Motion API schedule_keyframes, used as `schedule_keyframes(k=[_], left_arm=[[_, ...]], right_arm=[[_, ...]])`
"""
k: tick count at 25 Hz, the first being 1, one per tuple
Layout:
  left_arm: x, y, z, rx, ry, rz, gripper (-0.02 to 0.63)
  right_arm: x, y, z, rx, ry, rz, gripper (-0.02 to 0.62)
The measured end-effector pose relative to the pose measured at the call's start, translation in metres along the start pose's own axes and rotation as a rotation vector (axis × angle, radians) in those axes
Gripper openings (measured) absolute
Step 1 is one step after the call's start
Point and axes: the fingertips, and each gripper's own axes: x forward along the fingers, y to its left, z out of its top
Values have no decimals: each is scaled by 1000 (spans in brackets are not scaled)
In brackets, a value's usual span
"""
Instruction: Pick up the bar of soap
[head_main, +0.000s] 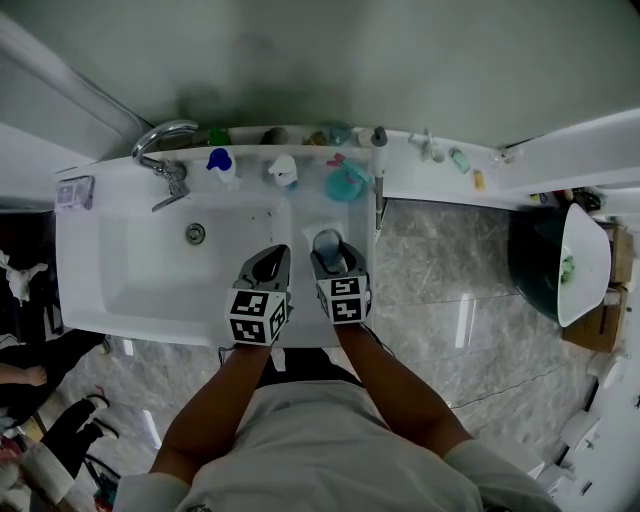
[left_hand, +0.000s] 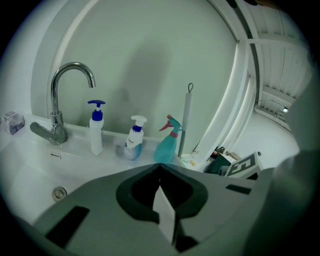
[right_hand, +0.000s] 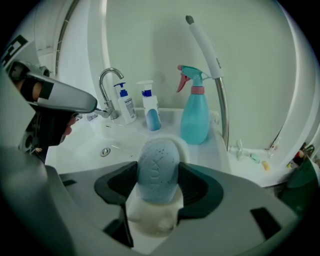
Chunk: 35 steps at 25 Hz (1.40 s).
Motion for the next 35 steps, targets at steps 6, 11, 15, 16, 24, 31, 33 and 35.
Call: schedule_keyframes(k=[6, 11, 15, 16, 24, 31, 33, 35], left_arm=[[-4, -1, 2, 5, -6, -1, 9], [-8, -7, 6, 12, -15, -8, 9], [-15, -10, 8, 20, -22, -8, 9], [-16, -11, 9, 23, -23, -8, 9], [-27, -19, 17, 47, -43, -10, 9], [-42, -29, 34, 77, -81, -13, 9], [-47, -34, 42, 89, -96, -16, 9], [-53, -38, 49, 100, -112, -19, 9]], right_arm=[[-9, -2, 6, 6, -20, -4, 267], [-19, 0, 12, 3, -36, 1, 265], [-28, 1, 13, 25, -48, 5, 265], [-31, 1, 15, 30, -55, 5, 265], [-64, 5, 41, 27, -130, 11, 265], [-105, 18, 73, 24, -214, 22, 265], [-118, 21, 84, 16, -242, 24, 264], [-131, 26, 95, 10, -272, 30, 264]])
